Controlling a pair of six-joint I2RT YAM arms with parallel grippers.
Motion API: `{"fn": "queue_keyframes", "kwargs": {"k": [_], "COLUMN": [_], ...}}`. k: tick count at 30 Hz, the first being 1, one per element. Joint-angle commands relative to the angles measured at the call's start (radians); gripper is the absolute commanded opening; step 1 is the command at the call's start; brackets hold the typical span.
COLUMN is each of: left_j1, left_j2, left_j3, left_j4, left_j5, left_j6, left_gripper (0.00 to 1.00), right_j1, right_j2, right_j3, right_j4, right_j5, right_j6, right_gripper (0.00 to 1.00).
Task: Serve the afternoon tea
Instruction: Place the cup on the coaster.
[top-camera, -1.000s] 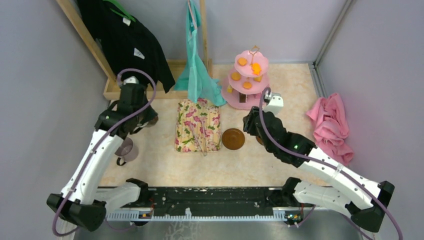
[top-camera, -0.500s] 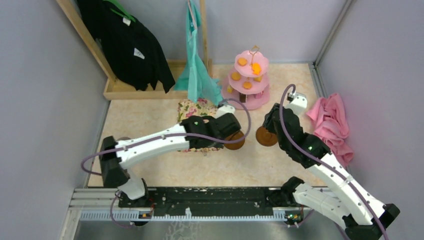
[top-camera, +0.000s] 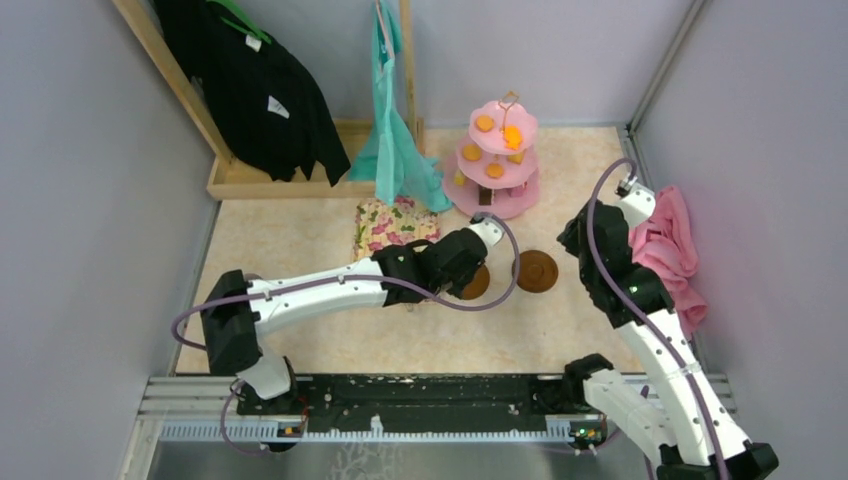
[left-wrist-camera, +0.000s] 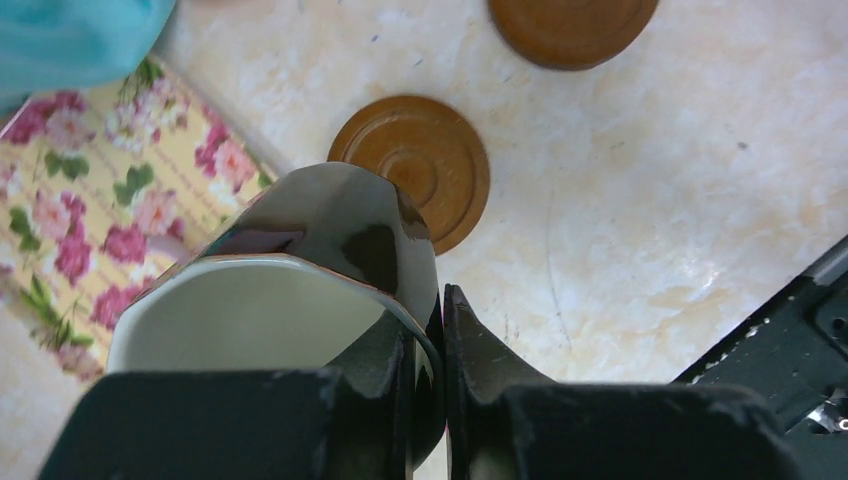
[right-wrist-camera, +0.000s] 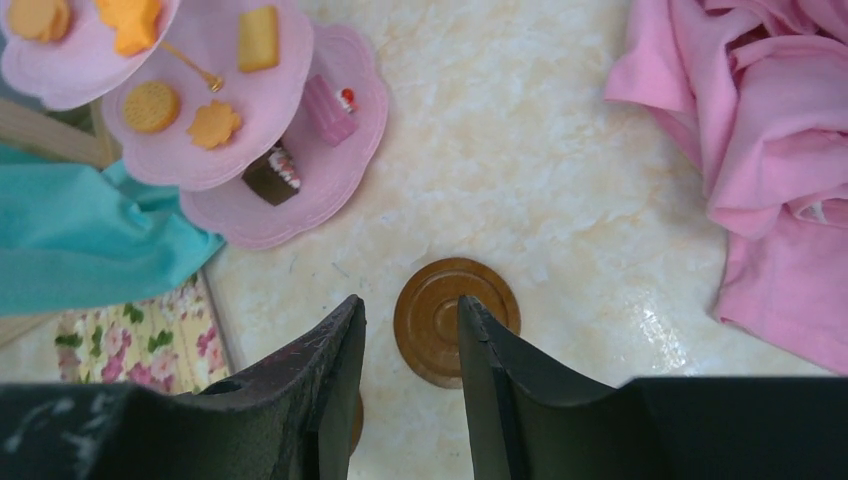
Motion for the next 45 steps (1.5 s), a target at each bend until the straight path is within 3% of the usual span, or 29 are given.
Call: {"fn": "queue_keyframes", "kwargs": {"k": [1,14,20,27,45], "left_j1": [0.016,0.157,0.191,0.195,0.215], "left_j2": [0.052,0.115,0.202,0.316,0.415], "left_j3": [0.085,0.131,0.285,0.444,0.546], "left_j4": [0.156,0.110,-0.026,-0.213,-0.330], "left_j5": [0.097,0.377,0.488,0.525,0.588], "left_j6": [0.132,0.171,0.241,0.281,0.303], "left_gripper": [0.00,0.00,0.00,0.00,0.00], "right_j1": [-0.125,-0.175,-0.176,-0.179,-0.202], "right_j2": [0.027,0.082,0.104,0.130,0.143], "right_j3": [0.040,0.072,0.076,0.097,0.081], "right_j4": [0.078,0.122,0.137,0.142,0.178], "right_j5": [-0.119,-0.169,-0.173,-0.172,-0.208], "right_j6": [-0.033,-0.032,-0.030,-0.041,-0.051], "right_gripper": [0.39,0.39,0.39,0.39,0.39]}}
